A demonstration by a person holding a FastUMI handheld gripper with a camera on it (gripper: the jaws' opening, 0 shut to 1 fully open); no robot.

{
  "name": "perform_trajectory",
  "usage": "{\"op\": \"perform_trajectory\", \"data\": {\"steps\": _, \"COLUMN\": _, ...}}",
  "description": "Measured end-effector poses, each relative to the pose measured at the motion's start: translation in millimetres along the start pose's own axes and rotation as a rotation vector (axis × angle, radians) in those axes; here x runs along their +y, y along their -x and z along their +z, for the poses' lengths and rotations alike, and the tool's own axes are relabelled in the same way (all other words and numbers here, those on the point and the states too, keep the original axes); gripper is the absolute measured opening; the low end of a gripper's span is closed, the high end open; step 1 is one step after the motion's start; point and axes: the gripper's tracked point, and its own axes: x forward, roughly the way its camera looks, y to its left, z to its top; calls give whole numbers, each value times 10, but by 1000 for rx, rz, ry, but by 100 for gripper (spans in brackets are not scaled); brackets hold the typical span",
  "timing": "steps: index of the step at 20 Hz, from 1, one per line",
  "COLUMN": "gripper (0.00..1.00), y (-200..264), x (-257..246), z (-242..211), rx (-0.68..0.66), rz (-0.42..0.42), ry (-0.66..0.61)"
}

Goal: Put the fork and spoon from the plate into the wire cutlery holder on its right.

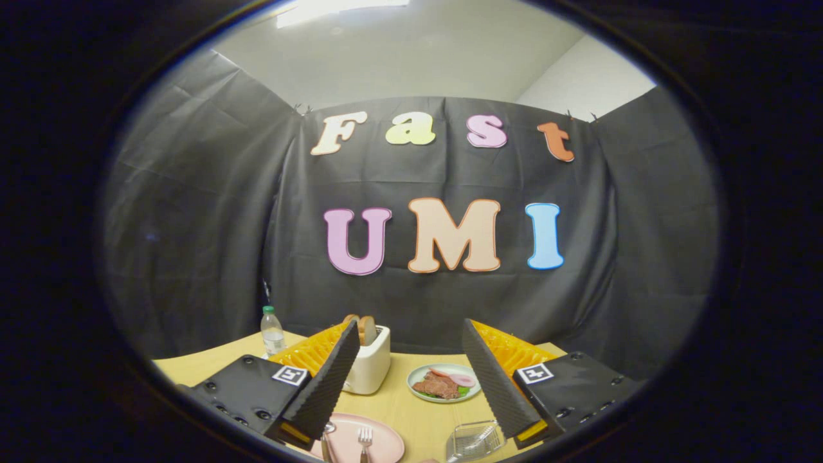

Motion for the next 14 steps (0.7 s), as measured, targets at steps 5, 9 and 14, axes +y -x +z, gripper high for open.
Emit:
{"op": "perform_trajectory", "data": {"steps": 5, "gripper": 100, "y": -9, "x": 43, "z": -56, "rx": 20, "rz": 20, "ry": -6}}
{"op": "perform_trajectory", "data": {"steps": 9, "gripper": 100, "y": -7, "x": 109, "z": -209, "rx": 63, "rz": 45, "ry": -18}}
{"op": "perform_trajectory", "data": {"steps": 14, "gripper": 100, "y": -13, "x": 207, "z": -464, "rx": 125, "rz": 80, "ry": -36}}
